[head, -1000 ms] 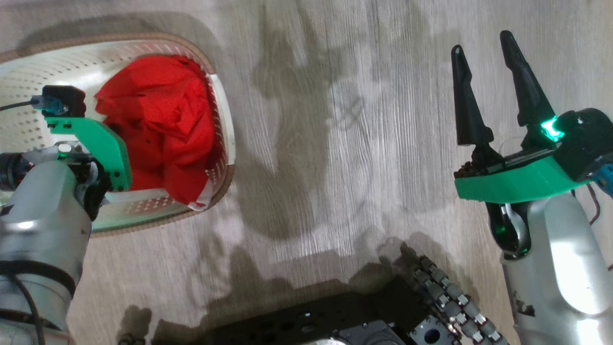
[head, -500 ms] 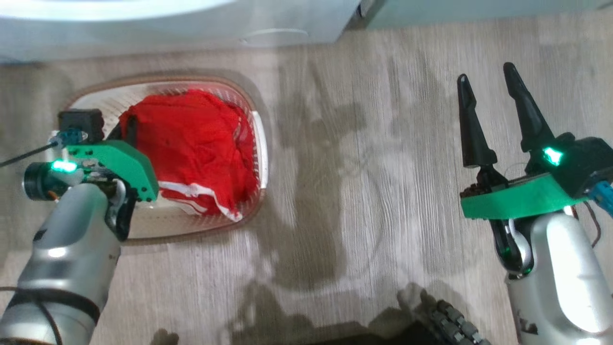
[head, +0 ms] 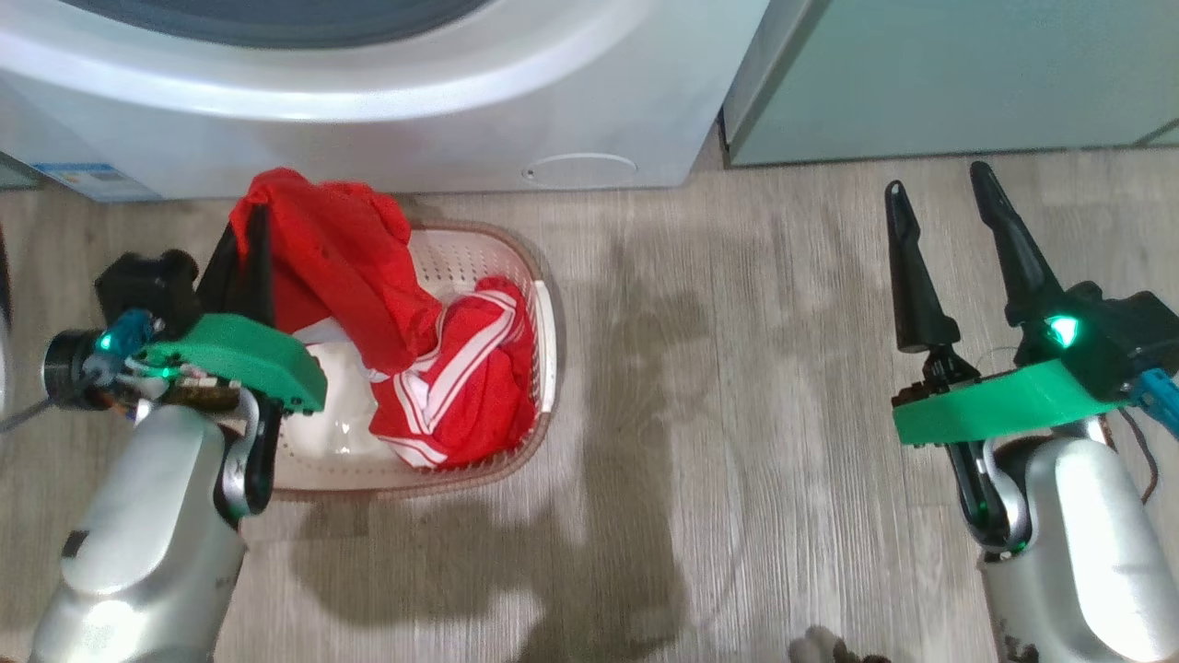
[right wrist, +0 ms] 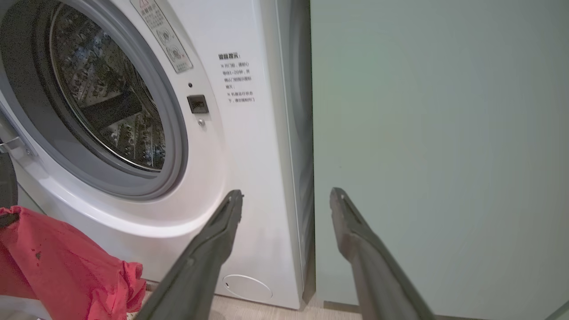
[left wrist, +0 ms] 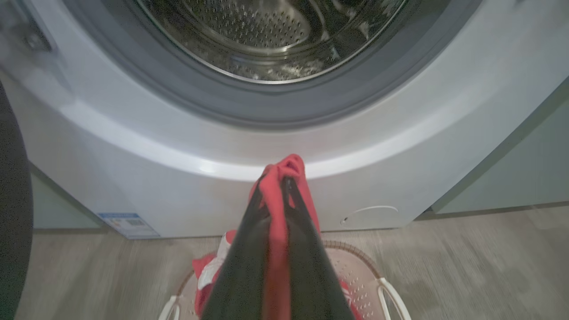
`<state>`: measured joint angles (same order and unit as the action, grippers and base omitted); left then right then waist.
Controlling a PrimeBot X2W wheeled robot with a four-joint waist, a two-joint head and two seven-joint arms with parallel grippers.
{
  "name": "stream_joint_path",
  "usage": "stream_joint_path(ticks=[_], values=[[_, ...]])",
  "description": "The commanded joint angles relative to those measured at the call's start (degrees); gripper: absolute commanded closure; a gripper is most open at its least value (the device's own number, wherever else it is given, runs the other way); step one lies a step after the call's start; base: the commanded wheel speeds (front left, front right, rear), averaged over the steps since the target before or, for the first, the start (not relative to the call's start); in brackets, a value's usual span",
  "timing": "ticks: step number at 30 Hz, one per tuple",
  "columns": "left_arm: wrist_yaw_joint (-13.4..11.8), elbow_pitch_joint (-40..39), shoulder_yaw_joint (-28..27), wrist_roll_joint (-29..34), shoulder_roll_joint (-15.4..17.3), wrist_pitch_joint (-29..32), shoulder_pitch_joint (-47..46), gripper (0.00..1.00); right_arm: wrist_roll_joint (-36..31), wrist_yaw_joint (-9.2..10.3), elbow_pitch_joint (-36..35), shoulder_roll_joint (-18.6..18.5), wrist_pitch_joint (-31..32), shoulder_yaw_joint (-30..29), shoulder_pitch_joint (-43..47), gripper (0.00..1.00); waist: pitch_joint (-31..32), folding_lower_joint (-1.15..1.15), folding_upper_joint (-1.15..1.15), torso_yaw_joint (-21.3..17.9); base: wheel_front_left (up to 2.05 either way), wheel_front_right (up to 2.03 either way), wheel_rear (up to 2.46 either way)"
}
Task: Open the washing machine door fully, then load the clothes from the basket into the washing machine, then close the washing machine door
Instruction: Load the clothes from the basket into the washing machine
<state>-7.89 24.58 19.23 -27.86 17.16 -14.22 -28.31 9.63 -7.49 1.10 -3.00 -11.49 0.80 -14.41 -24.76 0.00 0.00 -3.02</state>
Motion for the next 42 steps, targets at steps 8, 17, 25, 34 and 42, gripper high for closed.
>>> stream_joint_path(ticks=[8,17,25,34,42], values=[[-3.41,-13.99,-3.46,2.57,3.84,-0.72,6.13,1.00,0.24,0.00,0.20,0.13,0.30,0.75,1.24,0.00,6.32,0.00,0.00,0.65,0.00,0.00,0.00],[-7.31,-22.07,-4.12,3.70,4.86,-0.40,13.43,1.00,0.68,0.00,2.20,0.13,0.67,1.22,4.92,0.00,12.65,0.00,0.00,0.92,0.00,0.00,0.00],[-9.75,-25.61,-4.45,4.03,4.75,-0.30,18.75,1.00,1.43,0.00,2.24,0.13,1.24,0.91,8.53,0.00,16.42,0.00,0.00,1.11,0.00,0.00,0.00],[-11.12,-27.43,-3.78,4.81,5.99,1.52,21.91,1.00,1.75,0.00,1.05,0.13,2.12,0.90,10.78,0.00,17.58,0.00,0.00,1.11,0.00,0.00,0.00],[-11.62,-27.49,-3.46,5.14,6.26,1.75,21.83,1.00,1.92,0.00,0.85,0.13,2.32,0.88,10.88,0.00,17.80,0.00,0.00,1.09,0.00,0.00,0.00]])
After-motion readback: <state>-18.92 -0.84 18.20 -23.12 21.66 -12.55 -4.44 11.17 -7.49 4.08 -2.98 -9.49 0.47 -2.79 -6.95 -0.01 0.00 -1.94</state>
